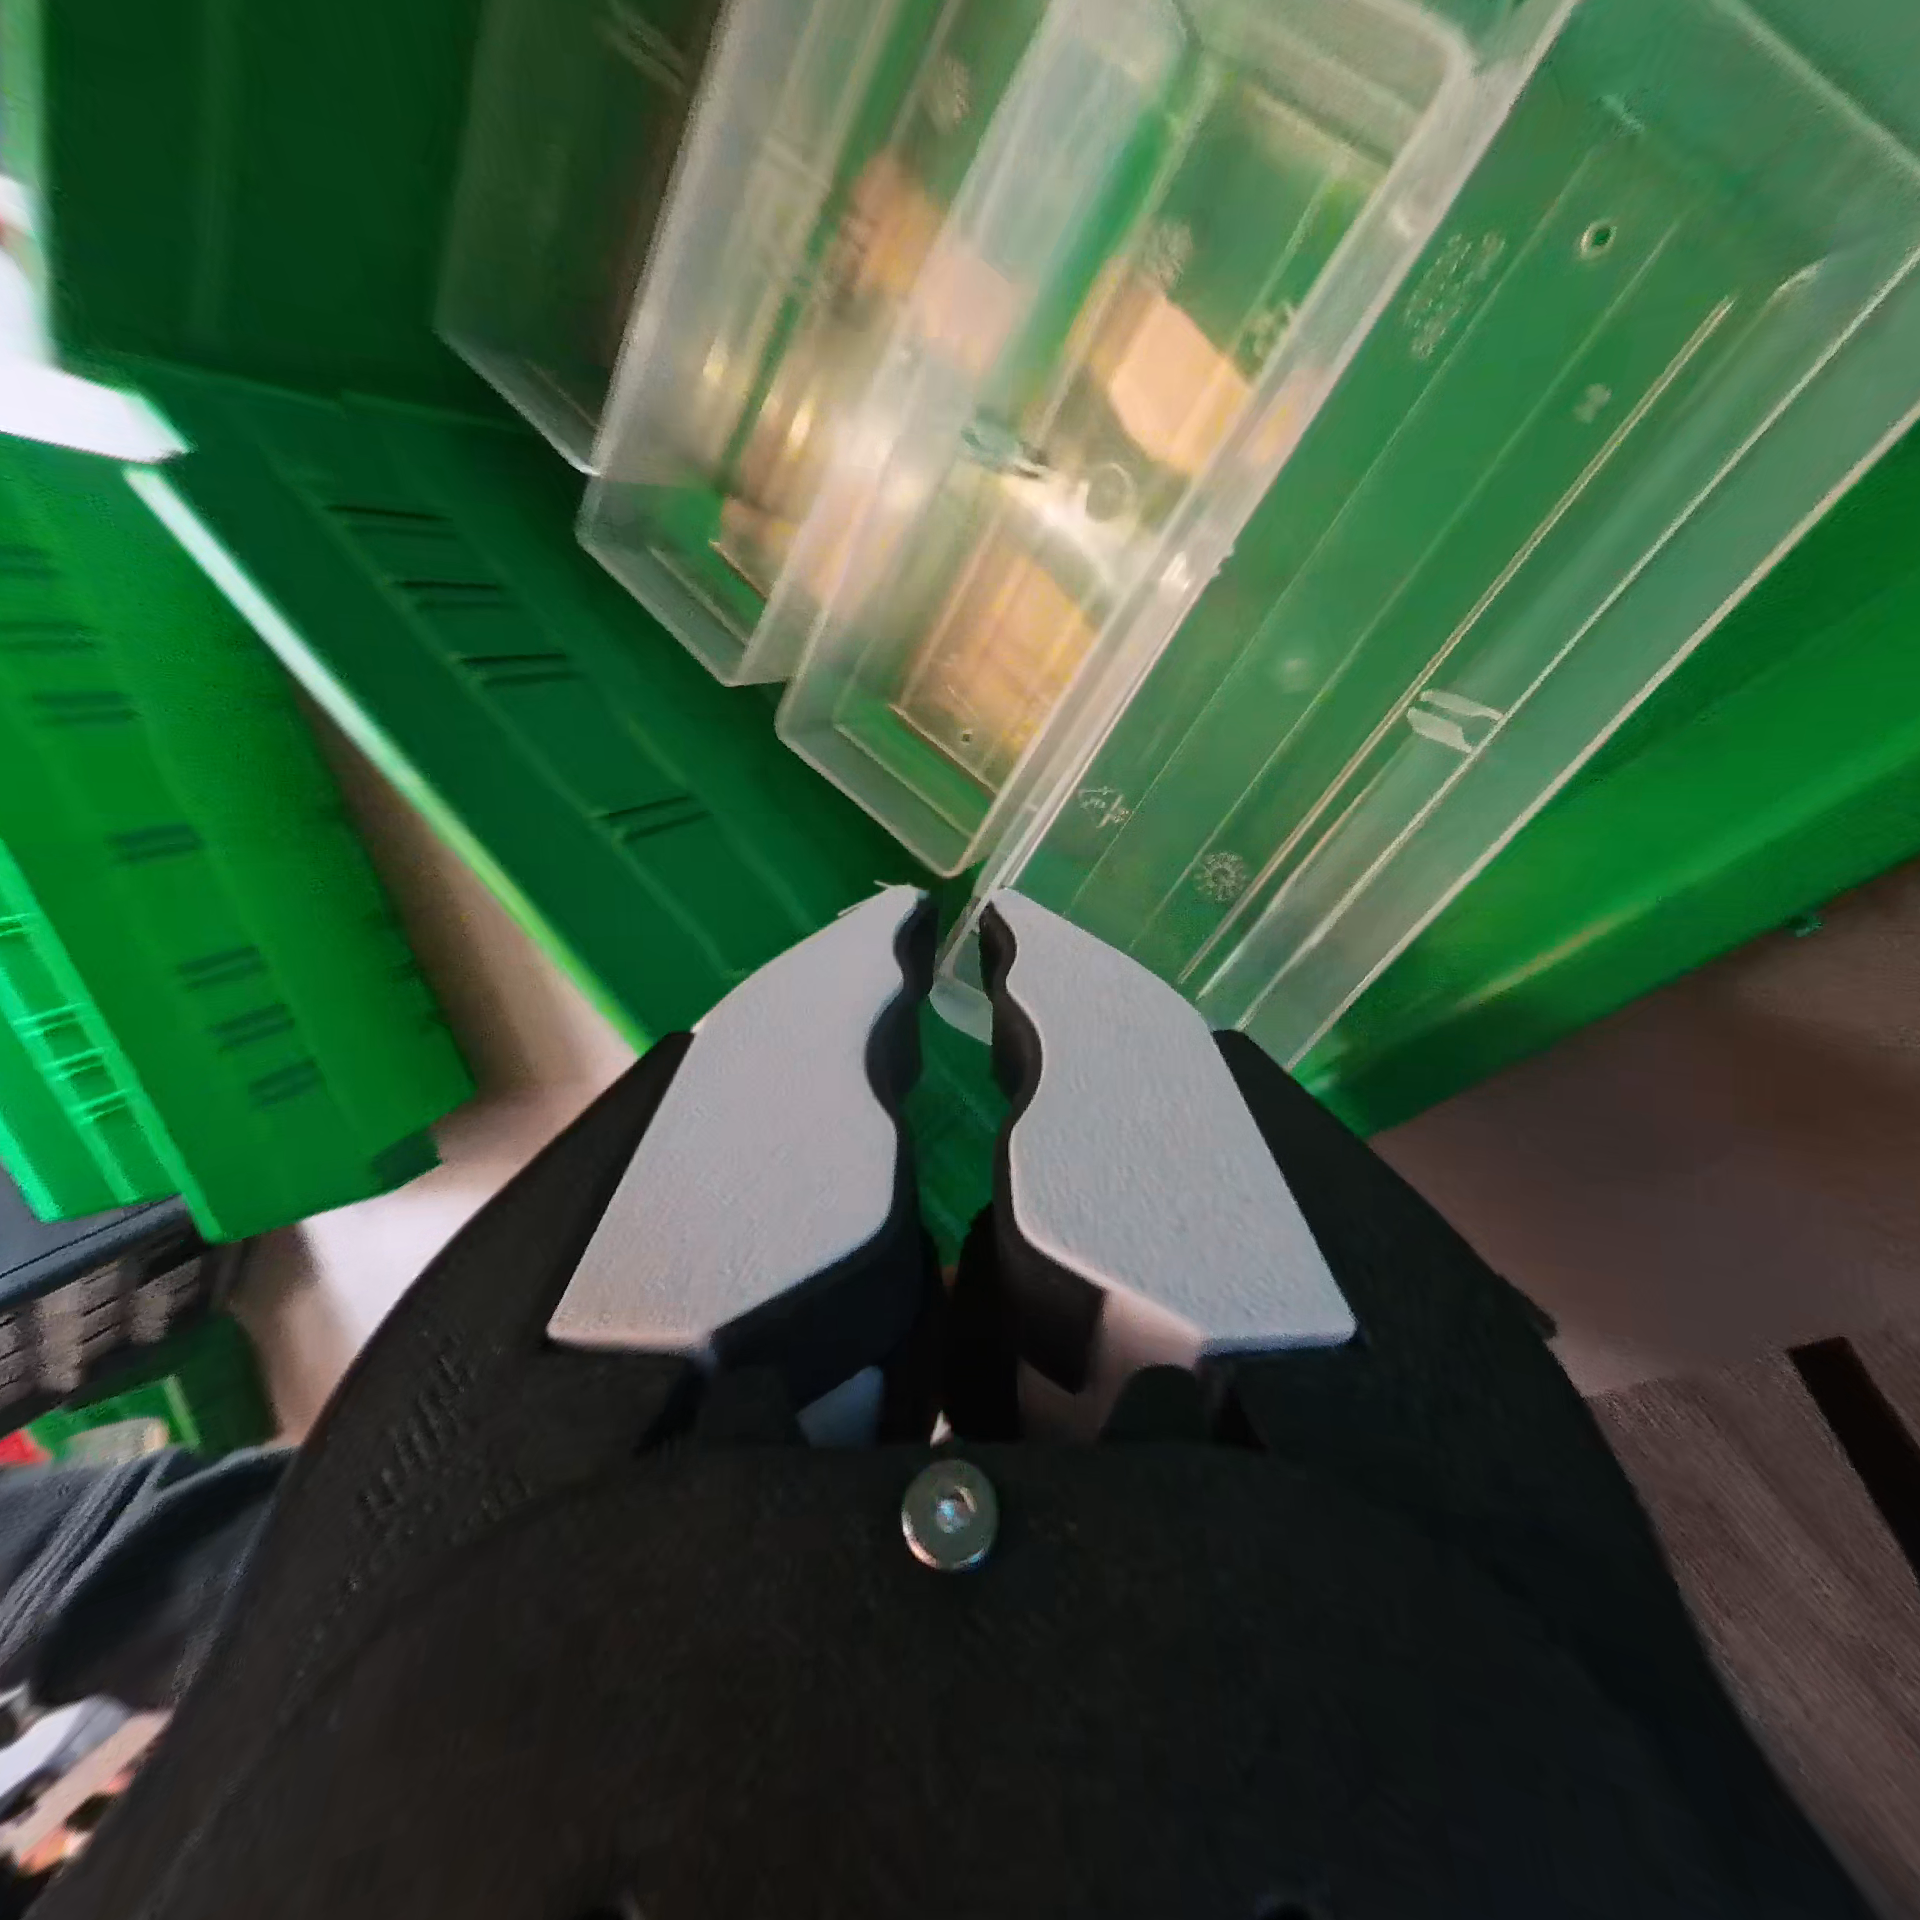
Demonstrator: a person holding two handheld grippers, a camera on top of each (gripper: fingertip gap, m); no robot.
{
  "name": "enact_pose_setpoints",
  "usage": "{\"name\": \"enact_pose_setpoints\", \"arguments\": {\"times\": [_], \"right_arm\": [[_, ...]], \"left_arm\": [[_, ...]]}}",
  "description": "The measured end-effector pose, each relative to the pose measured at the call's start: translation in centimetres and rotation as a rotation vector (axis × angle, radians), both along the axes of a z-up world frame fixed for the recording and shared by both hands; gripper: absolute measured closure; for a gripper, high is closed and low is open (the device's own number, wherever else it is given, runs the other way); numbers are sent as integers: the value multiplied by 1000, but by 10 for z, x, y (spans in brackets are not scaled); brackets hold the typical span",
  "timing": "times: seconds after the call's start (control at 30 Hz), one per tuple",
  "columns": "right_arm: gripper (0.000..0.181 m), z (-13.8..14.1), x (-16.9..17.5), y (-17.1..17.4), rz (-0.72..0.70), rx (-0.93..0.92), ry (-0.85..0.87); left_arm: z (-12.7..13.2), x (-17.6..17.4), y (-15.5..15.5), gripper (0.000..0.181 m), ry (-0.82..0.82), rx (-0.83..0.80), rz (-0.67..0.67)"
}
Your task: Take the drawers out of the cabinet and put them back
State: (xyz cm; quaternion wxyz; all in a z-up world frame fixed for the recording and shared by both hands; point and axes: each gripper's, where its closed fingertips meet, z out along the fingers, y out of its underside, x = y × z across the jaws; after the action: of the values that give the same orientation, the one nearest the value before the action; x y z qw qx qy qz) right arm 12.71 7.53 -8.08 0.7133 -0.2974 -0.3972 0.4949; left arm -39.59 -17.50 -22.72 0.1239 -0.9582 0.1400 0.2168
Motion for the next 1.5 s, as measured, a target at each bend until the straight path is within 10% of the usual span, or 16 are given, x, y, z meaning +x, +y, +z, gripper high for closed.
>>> {"name": "enact_pose_setpoints", "arguments": {"times": [0.3, 0.47, 0.7, 0.9, 1.17, 1.5], "right_arm": [[141, -2, -3, 0, -16, 12, -19], [139, -10, -13, -2, -41, 41, -78], [127, -15, -29, -1, -61, -3, -116], [100, 1, -63, -19, 79, -291, 18], [97, -21, -137, -72, 173, -394, -45], [135, -28, -139, -76, 94, -271, -89]], "left_arm": [[118, 6, 27, 176, 140, 660, 34], [172, 69, 61, 178, -43, 1193, -75], [183, 184, 124, 179, -473, 1576, -209], [156, 272, 169, 179, -824, 1575, -199], [117, 329, 183, 179, -877, 1479, -185], [95, 373, 188, 178, -877, 1344, -338]]}}
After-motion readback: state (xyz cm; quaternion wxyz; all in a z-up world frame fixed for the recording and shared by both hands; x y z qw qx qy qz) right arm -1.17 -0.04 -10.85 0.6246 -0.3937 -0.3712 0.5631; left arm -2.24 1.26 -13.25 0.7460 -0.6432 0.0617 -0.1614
